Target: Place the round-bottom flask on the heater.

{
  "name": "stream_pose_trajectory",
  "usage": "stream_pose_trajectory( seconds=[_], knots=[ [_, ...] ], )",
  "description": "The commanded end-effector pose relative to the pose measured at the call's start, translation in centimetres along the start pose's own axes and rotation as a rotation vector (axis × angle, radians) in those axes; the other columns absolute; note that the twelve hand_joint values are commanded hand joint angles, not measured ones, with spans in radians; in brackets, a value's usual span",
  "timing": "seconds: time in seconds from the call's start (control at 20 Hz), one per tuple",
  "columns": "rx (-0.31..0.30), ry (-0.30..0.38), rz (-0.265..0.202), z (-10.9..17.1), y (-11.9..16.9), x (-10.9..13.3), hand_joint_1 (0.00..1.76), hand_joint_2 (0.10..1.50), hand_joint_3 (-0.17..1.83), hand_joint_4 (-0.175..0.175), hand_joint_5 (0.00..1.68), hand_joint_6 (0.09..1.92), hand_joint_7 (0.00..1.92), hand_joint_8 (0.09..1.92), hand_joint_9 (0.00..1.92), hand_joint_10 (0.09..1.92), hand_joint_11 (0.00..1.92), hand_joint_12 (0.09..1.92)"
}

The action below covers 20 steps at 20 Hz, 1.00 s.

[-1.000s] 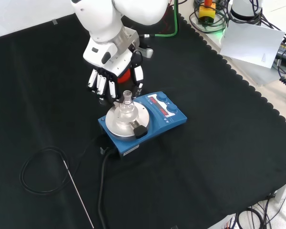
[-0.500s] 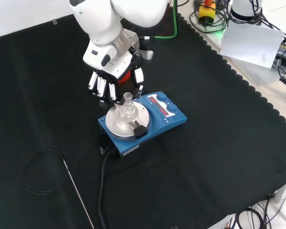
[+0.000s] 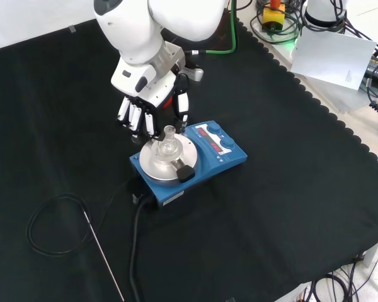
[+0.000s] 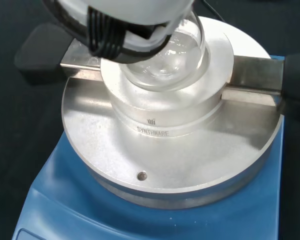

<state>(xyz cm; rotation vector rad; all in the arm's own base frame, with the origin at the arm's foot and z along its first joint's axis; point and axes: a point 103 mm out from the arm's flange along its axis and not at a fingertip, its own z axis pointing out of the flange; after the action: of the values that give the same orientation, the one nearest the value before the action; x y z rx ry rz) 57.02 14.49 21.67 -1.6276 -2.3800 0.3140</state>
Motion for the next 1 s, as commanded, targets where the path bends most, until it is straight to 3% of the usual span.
stream_pose_trajectory(
  seconds=[0.05,0.1,0.2,0.6,0.85,1.0],
  knots=[
    [0.003,-0.011,0.015,0.1,0.2,0.0,0.93,0.76,0.44,-0.013,1.14,0.64,0.52,0.66,0.75,0.55,0.37,1.34],
    [0.002,-0.013,0.017,0.1,0.3,0.1,0.91,0.74,0.47,-0.037,1.14,0.63,0.52,0.66,0.75,0.55,0.37,1.34],
    [0.000,-0.012,0.020,0.2,0.3,0.1,0.90,0.71,0.51,-0.055,1.10,0.62,0.52,0.66,0.74,0.56,0.36,1.34],
    [0.011,0.000,0.039,0.4,-0.2,-0.3,0.88,0.63,0.59,-0.031,0.74,0.69,0.46,0.67,0.69,0.58,0.23,1.39],
    [-0.007,0.005,0.050,-0.3,-1.4,-0.6,0.85,0.59,0.57,-0.029,0.47,0.58,0.41,0.67,0.65,0.59,0.18,1.40],
    [-0.019,0.003,0.061,-1.0,-2.6,-0.8,0.82,0.58,0.54,-0.030,0.42,0.50,0.37,0.69,0.62,0.61,0.16,1.41]
  ],
)
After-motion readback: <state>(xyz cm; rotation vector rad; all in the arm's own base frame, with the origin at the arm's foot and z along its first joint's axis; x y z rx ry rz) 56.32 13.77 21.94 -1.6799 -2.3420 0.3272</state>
